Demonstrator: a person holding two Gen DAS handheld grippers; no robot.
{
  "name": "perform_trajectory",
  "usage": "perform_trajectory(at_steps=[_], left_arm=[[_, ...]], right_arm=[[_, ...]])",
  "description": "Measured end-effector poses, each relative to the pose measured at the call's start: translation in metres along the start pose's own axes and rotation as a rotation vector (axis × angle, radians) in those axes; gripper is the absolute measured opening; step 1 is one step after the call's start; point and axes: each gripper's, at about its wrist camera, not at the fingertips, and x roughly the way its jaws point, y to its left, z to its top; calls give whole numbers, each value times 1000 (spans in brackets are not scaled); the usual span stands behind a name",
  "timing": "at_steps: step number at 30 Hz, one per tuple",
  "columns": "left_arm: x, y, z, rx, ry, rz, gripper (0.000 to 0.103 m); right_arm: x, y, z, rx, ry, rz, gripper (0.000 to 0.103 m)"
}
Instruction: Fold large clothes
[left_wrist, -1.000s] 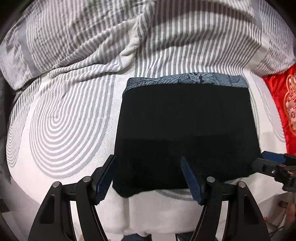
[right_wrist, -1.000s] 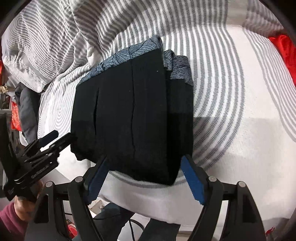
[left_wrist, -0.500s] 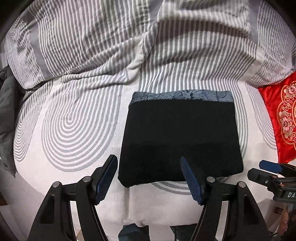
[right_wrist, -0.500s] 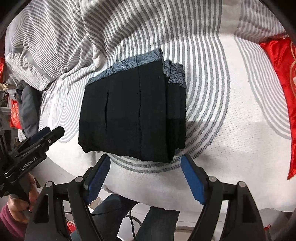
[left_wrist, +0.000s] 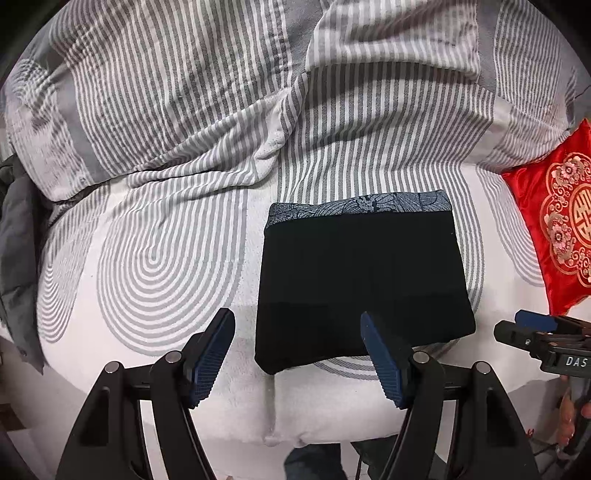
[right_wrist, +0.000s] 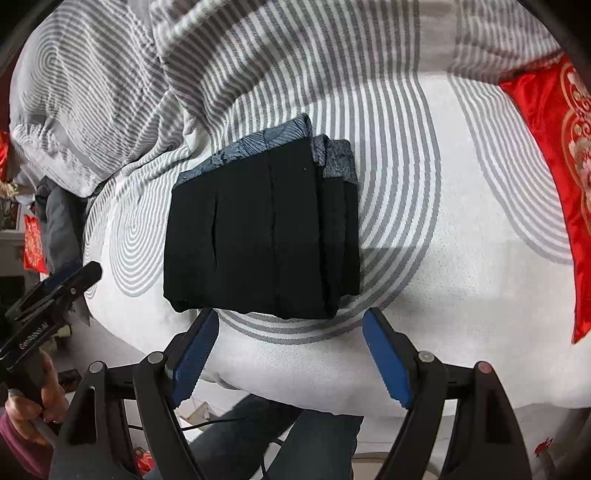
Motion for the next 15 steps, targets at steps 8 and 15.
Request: perform_trajectory(at_steps=[8, 15], left_arm=[[60, 35, 1, 69, 61, -116, 72], [112, 56, 13, 64, 117, -226, 72]], right_arm=[[28, -16, -18, 101, -7, 33, 83], [42, -48, -7, 199, -82, 123, 83]])
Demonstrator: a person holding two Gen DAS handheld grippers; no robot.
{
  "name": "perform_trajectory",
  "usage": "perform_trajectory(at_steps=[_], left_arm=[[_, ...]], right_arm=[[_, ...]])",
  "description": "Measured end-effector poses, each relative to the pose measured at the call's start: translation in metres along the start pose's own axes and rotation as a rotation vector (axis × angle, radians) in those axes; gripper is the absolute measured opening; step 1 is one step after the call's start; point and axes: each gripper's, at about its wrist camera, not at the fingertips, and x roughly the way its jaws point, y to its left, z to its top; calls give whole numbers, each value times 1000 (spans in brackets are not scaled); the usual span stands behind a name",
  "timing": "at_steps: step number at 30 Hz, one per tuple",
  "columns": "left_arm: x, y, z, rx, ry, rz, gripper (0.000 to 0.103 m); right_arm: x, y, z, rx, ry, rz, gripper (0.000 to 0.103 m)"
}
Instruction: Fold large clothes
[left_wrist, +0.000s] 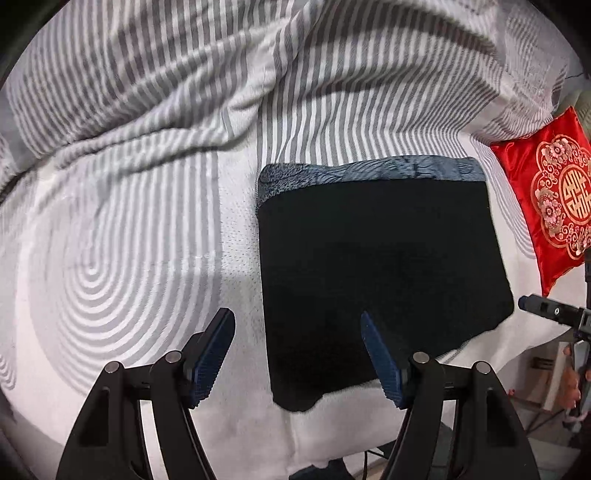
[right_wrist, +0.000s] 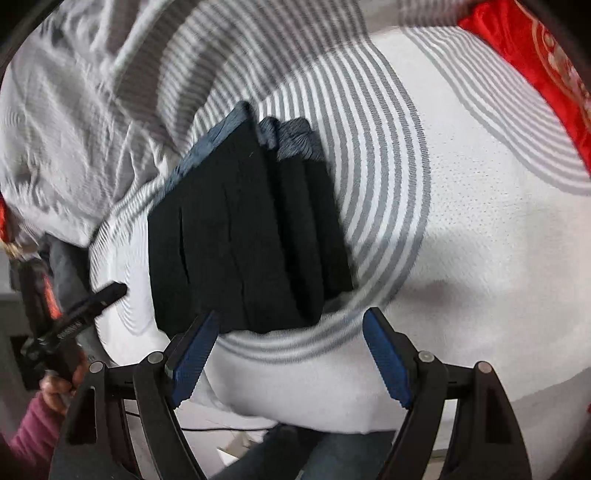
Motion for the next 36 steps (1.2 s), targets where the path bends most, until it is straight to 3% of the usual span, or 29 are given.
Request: perform_trajectory(at_steps=[4, 8, 17, 27, 29, 30, 33, 36], left_arm=[[26, 8, 9, 5, 19, -47, 72], [51, 11, 11, 43, 50, -80, 72], [64, 25, 15, 7, 85, -212, 72], [68, 31, 22, 56, 155, -274, 72], [73, 29, 24, 56, 168, -316, 72], [76, 26, 24, 61, 172, -322, 78], [83, 18, 26, 88, 174, -320, 83], [85, 18, 28, 84, 172, -322, 83]], right_arm=[[14, -14, 23, -29, -21, 49, 83], [37, -27, 42, -69, 15, 114, 83], [68, -40, 63, -99, 94, 280, 83], [67, -50, 62, -118, 120, 325, 83], [70, -51, 64, -119, 109, 339, 83], [71, -51, 66, -121, 109, 356, 83], [75, -46, 70, -136, 124, 398, 83], [85, -34, 75, -177, 150, 404, 84]])
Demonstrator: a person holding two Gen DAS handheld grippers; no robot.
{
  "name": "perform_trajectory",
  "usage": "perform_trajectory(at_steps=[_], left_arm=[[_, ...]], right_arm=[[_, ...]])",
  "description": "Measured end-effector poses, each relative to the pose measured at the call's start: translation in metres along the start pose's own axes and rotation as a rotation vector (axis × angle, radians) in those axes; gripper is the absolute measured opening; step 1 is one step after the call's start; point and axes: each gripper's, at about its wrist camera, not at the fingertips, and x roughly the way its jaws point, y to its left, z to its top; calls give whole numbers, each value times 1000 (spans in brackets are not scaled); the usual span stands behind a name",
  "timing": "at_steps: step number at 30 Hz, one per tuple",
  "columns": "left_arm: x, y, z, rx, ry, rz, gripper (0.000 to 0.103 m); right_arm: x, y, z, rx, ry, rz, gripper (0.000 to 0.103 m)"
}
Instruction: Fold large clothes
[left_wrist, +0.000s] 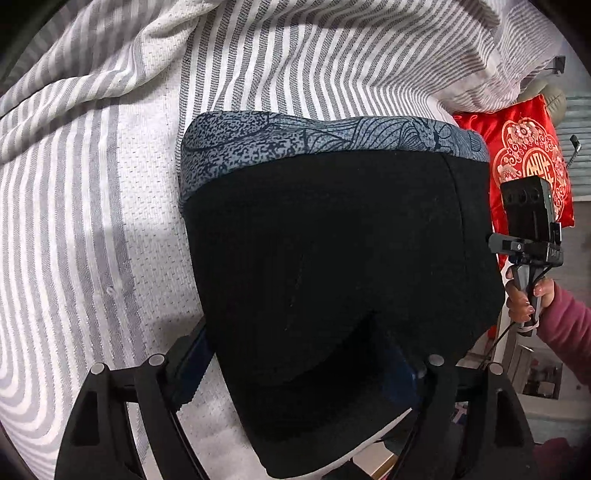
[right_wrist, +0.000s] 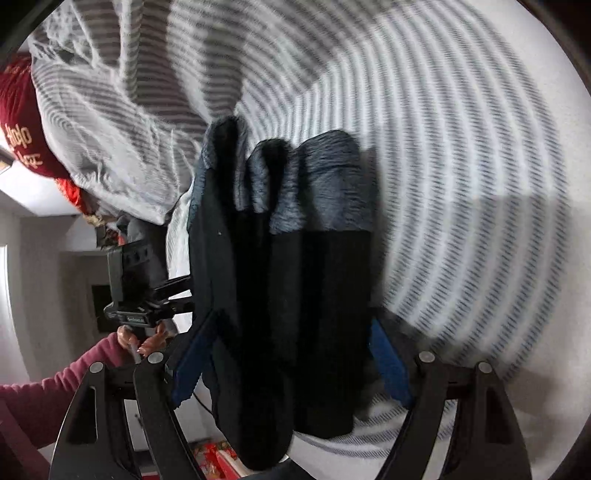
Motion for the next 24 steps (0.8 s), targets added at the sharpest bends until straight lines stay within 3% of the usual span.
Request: perform_trajectory(at_steps=[3, 6, 7, 10, 13, 17, 24], left_arm=[[0, -3, -1, -5, -12, 17, 83], [-1, -12, -2, -10, -36, 65, 83], [0, -16, -2, -13, -46, 75, 83], [-5, -25, -6, -13, -89, 103, 75], [-13, -36, -10, 3, -118, 133, 66], [-21, -42, -10, -17, -141, 145, 58], [-35, -70, -5, -4, -164, 143, 58]], right_arm=[[8, 3, 8, -11, 13, 6, 85], [14, 12, 12, -14, 32, -50, 83], [15, 14, 12, -14, 35, -73, 80], [10, 19, 9, 14, 20, -86, 56], [3, 29, 4, 8, -9, -89, 47], [-6, 34, 0, 45, -32, -40, 44], [-37, 38, -2, 55, -57, -6, 44]])
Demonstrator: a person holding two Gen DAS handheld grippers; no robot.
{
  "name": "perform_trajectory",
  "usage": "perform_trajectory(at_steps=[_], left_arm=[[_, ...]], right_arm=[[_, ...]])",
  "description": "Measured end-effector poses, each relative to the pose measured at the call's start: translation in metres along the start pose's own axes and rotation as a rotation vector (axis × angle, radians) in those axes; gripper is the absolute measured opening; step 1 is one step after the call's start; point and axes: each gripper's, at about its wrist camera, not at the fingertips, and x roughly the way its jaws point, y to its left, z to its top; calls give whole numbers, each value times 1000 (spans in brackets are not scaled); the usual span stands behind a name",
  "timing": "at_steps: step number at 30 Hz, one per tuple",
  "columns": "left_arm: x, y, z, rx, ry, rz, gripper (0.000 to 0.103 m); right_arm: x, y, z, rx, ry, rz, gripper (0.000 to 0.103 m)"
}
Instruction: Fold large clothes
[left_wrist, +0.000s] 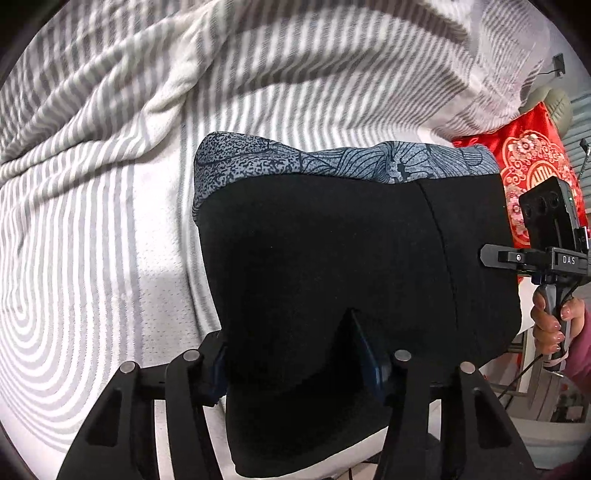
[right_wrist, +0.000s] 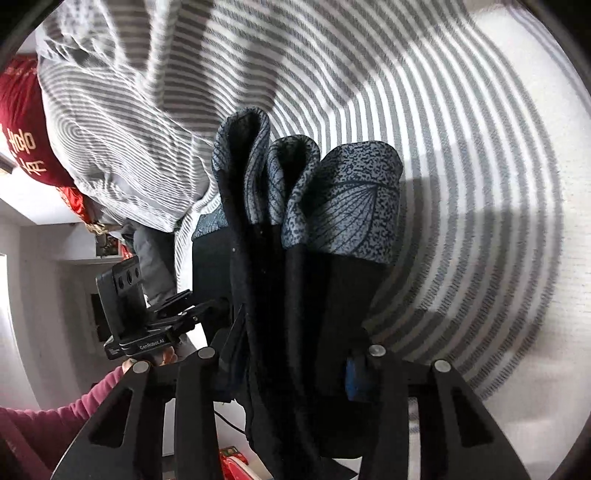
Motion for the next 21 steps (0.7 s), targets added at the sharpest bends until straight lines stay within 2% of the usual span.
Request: perform_trajectory(at_steps=[7, 13, 21], left_arm=[[0, -49, 26, 33, -23, -1, 58], [22, -91, 47, 41, -24, 2, 58], [52, -124, 47, 10, 1, 16, 58]], right_arm=[[-50, -10, 9, -15, -40, -8, 43], [-84, -34, 17, -4, -54, -33, 43], [-97, -67, 29, -10, -19, -81, 44]])
